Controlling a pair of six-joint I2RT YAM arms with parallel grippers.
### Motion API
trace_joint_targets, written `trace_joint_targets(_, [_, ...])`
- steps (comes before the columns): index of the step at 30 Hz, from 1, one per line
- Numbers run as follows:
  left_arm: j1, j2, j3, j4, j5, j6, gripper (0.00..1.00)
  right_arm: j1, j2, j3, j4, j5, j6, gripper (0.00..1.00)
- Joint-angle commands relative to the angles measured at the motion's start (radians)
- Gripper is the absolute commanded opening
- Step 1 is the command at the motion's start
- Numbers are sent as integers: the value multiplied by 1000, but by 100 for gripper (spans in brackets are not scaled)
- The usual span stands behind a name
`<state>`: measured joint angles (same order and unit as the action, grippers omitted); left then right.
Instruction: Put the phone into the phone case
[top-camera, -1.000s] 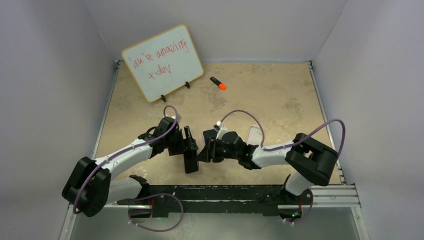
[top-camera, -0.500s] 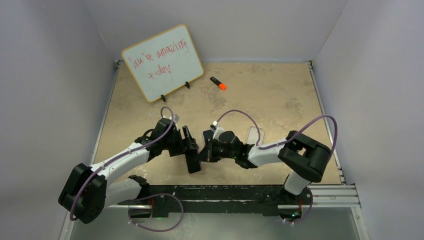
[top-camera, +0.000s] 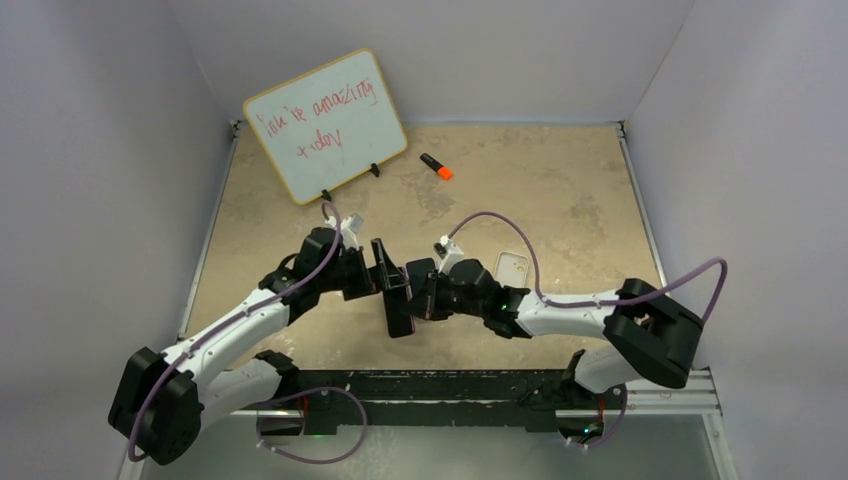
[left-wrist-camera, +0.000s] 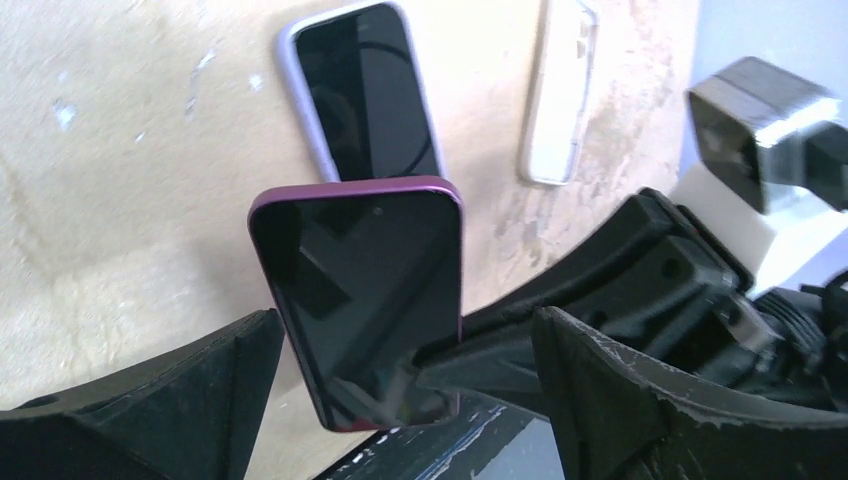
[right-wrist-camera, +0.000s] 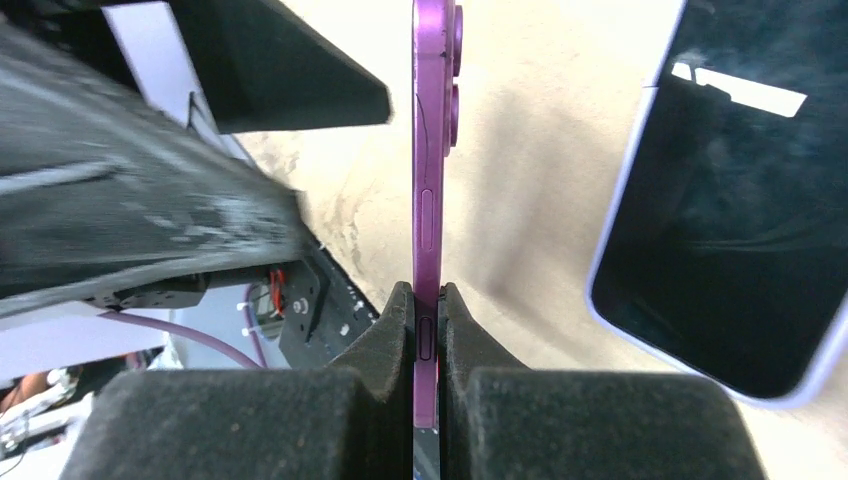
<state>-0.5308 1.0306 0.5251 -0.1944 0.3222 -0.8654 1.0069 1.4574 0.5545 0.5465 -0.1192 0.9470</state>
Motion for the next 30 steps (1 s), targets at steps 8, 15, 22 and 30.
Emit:
trace_joint_targets(8, [-1, 20, 184, 39, 111, 187, 97, -216, -295, -17, -282, 137, -101, 0])
trace_joint_targets(15, [-32, 181, 213, 158, 152, 177, 86, -399, -406, 39, -531, 167, -183, 0])
trace_joint_targets(22, [-81, 357, 308, 259, 130, 155, 78, -560, -457, 72, -734, 162, -242, 0])
trace_joint_targets(30, [-122, 547, 390, 335, 87, 71, 68, -656, -440, 47, -740, 64, -253, 0])
